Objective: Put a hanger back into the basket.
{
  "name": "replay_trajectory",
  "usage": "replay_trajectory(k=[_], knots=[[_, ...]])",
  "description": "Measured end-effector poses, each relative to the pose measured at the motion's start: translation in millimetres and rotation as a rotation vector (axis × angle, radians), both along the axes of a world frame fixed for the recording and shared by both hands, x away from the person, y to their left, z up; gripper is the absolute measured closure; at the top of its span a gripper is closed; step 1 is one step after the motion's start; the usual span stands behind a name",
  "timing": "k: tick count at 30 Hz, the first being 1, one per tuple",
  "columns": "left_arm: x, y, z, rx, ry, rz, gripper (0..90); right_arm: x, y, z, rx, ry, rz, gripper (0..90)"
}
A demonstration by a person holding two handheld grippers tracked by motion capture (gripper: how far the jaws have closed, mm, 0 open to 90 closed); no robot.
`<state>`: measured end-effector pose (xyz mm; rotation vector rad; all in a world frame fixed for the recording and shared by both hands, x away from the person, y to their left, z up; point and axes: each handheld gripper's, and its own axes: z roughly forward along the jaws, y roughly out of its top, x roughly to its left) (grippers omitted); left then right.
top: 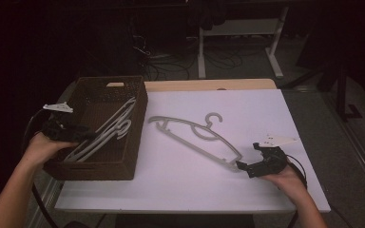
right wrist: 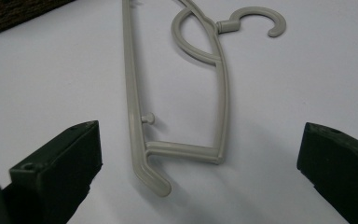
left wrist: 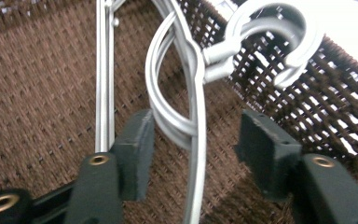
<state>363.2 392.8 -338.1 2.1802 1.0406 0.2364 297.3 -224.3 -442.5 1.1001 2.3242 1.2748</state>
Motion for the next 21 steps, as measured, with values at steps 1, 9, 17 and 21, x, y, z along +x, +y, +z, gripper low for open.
replay_trajectory(k=[1, 9, 17, 21], knots=[[-0.4, -1.2, 1.7, -0.006, -0.011, -0.005, 38.8, 0.1, 0.0, -0.1, 0.000, 0.001, 0.000, 0.0], [-3.8, -17.9, 17.2, -0.075, -0.062, -0.047, 24.5, 0.1, -0.1, 0.6, 0.003, 0.000, 0.001, 0.0], [-7.1, -50.4, 33.4, -0.131, -0.095, -0.093, 19.3, 1.2, -0.5, 1.7, 0.002, 0.006, 0.002, 0.0], [-8.2, -71.5, 39.8, -0.166, -0.118, -0.115, 17.8, 2.1, -0.8, 1.7, 0.005, 0.012, -0.002, 0.0]])
